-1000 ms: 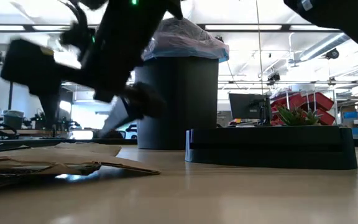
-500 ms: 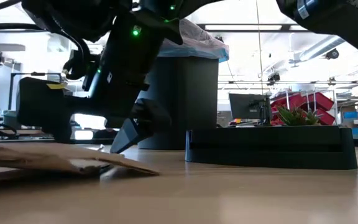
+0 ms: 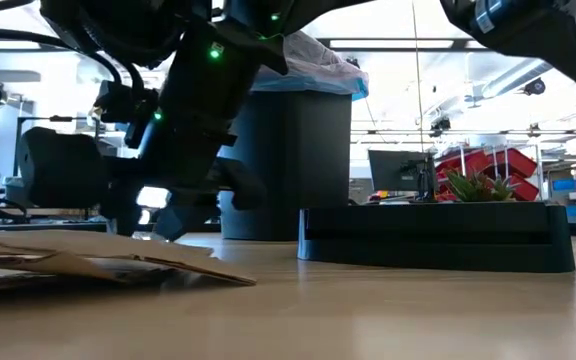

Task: Place trash/remove bag and relplace
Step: Put the white paper into the black trash bin

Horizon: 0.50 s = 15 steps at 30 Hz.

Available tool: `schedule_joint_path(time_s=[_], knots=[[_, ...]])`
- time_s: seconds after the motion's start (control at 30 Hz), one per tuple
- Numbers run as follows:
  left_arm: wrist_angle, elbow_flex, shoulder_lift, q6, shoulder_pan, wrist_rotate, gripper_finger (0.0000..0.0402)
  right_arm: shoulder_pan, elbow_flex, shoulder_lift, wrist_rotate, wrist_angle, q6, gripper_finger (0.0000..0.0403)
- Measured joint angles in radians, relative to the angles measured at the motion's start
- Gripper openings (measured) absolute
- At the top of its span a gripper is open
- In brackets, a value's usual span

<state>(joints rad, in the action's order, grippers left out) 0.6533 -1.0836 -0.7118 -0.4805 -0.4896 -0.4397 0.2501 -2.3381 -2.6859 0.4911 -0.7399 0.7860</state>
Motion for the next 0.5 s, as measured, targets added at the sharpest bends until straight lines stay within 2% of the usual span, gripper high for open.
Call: schedule_joint_path(time_s=[0.13,0.17,0.27,0.4,0.5], knots=[[-0.001,0.000,0.000,0.000,0.000,0.000,0.0039,-0.003,-0.018,0.004,-0.006,0.005,-0.091,0.0027],[-0.001,0.000,0.000,0.000,0.000,0.000,0.0039,-0.005,-0.014,0.012,-0.010,0.013,-0.120,0.0014],[0.000,0.000,0.000,0.000,0.000,0.000,0.0039,-0.011,-0.013,0.035,0.001,0.007,-0.190,0.0011],[0.000,0.000,0.000,0.000,0.000,0.000,0.0039,-0.018,-0.011,0.106,0.086,0.006,-0.273,0.0006],[0.000,0.000,0.000,0.000,0.000,0.000,0.0039,-0.019,-0.015,0.191,0.154,0.030,-0.398,0.0003]])
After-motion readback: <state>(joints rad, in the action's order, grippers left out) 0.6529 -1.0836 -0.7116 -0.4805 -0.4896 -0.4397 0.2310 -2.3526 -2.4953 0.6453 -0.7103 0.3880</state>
